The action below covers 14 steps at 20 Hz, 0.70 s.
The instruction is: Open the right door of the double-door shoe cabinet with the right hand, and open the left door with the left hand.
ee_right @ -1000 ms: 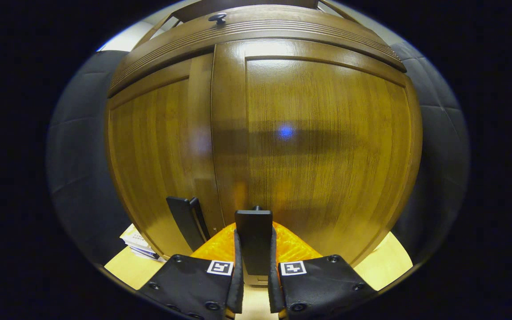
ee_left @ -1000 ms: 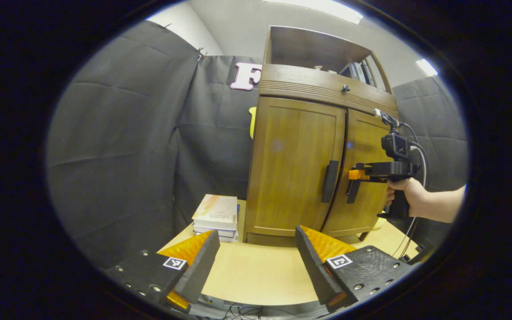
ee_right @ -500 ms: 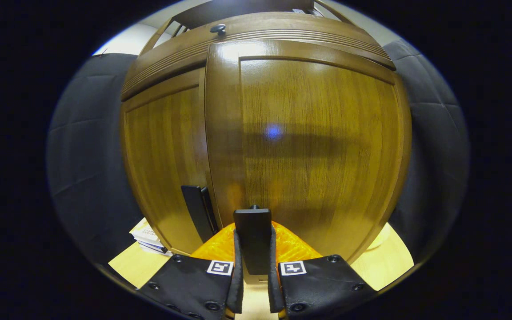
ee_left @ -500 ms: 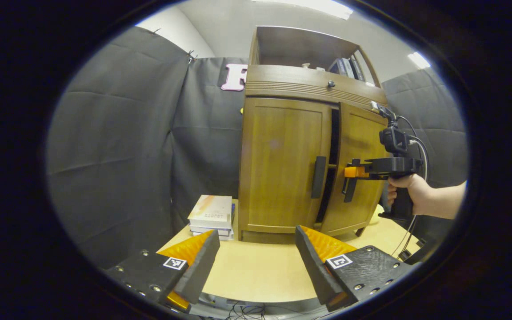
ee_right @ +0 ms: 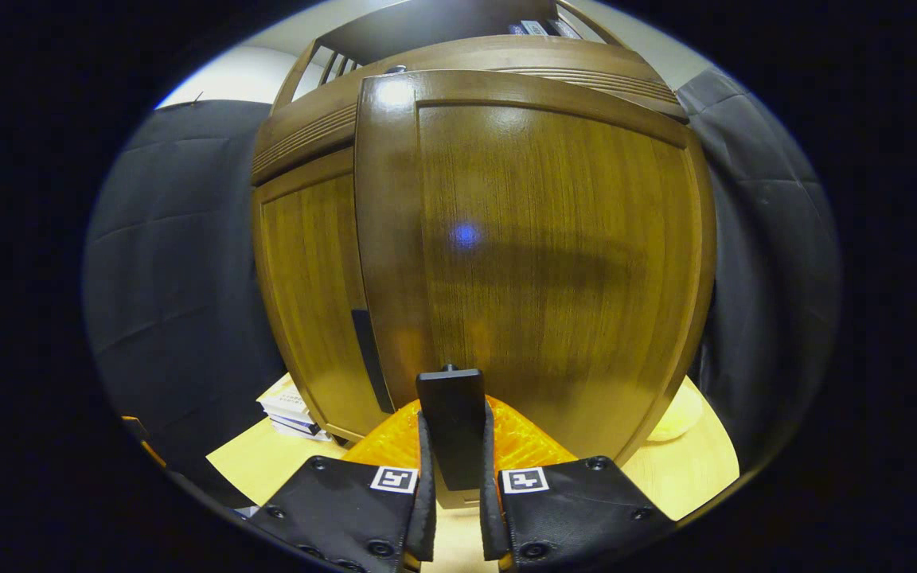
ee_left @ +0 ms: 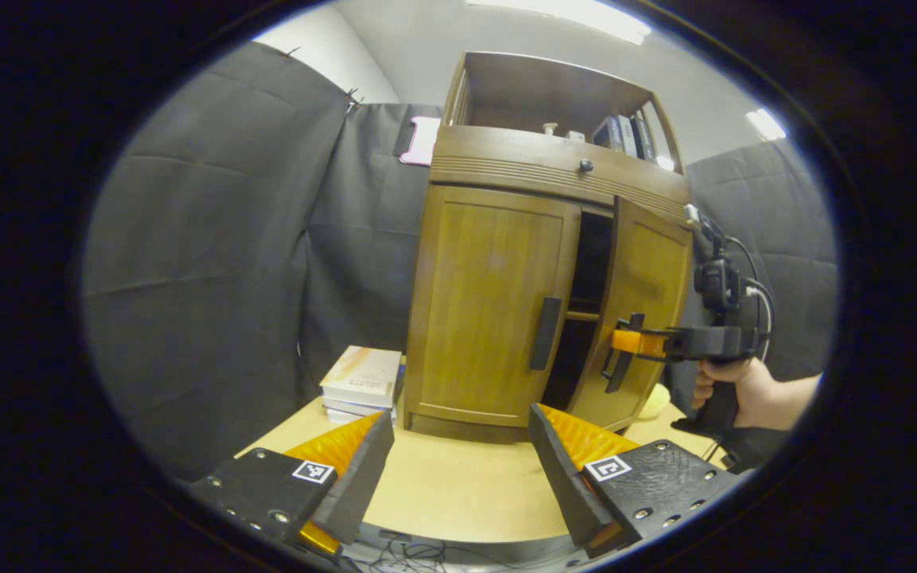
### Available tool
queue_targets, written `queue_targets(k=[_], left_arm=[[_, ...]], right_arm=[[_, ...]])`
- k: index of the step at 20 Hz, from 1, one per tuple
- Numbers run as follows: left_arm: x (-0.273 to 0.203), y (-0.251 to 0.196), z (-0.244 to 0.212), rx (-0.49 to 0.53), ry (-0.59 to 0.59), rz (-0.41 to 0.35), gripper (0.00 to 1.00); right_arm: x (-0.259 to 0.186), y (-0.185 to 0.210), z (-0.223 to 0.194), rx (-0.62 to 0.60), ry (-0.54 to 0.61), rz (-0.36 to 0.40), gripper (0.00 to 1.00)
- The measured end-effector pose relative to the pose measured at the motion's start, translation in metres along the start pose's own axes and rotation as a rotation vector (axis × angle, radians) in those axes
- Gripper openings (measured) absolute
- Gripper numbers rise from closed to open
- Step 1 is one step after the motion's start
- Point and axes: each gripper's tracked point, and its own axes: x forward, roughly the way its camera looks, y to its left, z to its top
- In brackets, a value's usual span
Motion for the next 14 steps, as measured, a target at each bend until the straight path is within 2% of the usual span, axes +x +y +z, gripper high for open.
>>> queue_targets(k=[4,8,14], left_arm=[[-0.005,-0.006,0.021,0.052,-0.027,-0.034,0.98],[0.021,-0.018,0.039,0.132,-0.055,-0.037,0.99],[0.046,-0.030,0.043,0.119,-0.050,-0.069,0.99]], right_arm=[[0.001,0.002,-0.002,0.010,0.015,0.028,0.26],[0.001,0.002,-0.001,0.017,0.015,0.042,0.25],[0.000,0.003,0.000,0.029,0.027,0.050,0.24]])
